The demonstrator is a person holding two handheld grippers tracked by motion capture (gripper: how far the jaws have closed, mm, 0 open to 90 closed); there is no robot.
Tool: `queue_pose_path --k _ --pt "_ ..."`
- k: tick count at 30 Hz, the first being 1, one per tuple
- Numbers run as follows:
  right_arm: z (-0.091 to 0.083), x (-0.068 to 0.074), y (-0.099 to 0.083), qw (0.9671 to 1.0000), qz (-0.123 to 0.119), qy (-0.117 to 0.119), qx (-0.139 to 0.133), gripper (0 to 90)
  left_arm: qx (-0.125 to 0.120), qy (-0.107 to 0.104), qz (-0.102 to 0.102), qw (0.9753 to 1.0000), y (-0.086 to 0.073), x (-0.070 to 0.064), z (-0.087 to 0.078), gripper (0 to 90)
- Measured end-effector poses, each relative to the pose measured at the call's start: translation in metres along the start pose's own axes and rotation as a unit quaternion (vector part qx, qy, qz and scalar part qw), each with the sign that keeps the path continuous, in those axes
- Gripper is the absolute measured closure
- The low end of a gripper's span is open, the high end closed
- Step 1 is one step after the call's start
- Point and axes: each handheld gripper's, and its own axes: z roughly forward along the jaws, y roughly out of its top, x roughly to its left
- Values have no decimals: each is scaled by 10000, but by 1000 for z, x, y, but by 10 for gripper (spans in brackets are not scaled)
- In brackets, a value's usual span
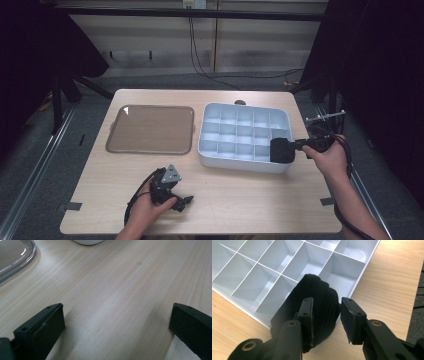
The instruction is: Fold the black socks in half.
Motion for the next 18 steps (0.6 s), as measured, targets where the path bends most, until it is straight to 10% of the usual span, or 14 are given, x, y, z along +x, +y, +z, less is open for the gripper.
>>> queue_pose_path --k 18 --pt "-9 12 19 9989 -314 11 351 814 -36 7 -34 10000 0 0 0 0"
